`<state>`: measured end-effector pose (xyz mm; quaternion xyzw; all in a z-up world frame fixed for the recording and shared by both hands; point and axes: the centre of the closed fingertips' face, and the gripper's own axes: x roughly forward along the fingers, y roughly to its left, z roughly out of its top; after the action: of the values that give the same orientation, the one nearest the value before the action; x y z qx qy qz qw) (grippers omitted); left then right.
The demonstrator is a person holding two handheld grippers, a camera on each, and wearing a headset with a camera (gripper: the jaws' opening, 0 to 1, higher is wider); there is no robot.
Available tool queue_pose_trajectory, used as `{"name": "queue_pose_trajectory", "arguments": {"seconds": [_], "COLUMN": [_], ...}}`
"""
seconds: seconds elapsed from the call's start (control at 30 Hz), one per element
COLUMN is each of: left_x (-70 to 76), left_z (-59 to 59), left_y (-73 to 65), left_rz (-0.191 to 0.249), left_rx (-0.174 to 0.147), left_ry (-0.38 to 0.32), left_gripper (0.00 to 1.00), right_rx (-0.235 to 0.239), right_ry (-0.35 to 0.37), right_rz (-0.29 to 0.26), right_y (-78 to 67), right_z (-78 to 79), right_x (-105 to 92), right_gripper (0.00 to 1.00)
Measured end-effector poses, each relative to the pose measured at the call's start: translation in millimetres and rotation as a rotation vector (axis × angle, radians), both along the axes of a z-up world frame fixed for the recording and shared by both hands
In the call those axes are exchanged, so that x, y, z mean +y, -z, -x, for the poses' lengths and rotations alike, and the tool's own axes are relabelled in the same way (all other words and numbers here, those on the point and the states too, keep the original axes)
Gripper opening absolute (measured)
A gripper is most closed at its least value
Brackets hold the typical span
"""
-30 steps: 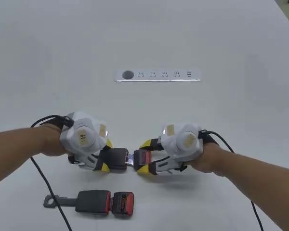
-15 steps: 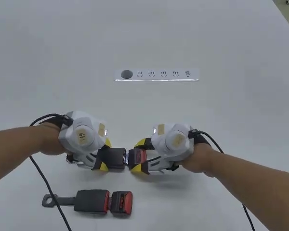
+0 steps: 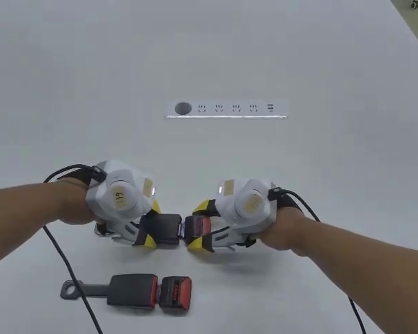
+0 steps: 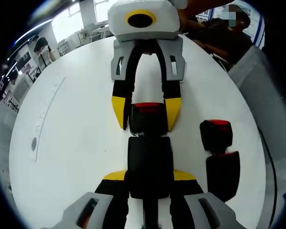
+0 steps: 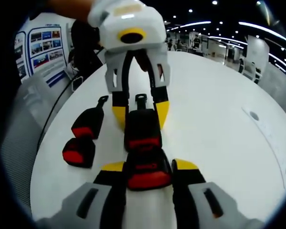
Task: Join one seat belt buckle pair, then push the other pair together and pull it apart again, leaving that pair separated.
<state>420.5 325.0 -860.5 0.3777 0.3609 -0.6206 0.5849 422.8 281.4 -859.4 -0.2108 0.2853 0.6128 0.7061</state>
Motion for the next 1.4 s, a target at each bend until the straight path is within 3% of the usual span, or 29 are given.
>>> {"name": "queue_pose_trajectory", "arguments": {"seconds": [1.4], "left_x": [1.2], "left_z": [0.9], "left_y": [-0.7], "left_rz": [-0.005], "left_rx": [0.004], "left_ry": [-0.029], "left_gripper": [0.34], "right_rx": [-0.007], "right_ry": [0.006], "right_rz": [0.015], "right_y": [-0.4], "right_z": [0.7], "right_x": [0.4], "right_gripper": [0.38]}}
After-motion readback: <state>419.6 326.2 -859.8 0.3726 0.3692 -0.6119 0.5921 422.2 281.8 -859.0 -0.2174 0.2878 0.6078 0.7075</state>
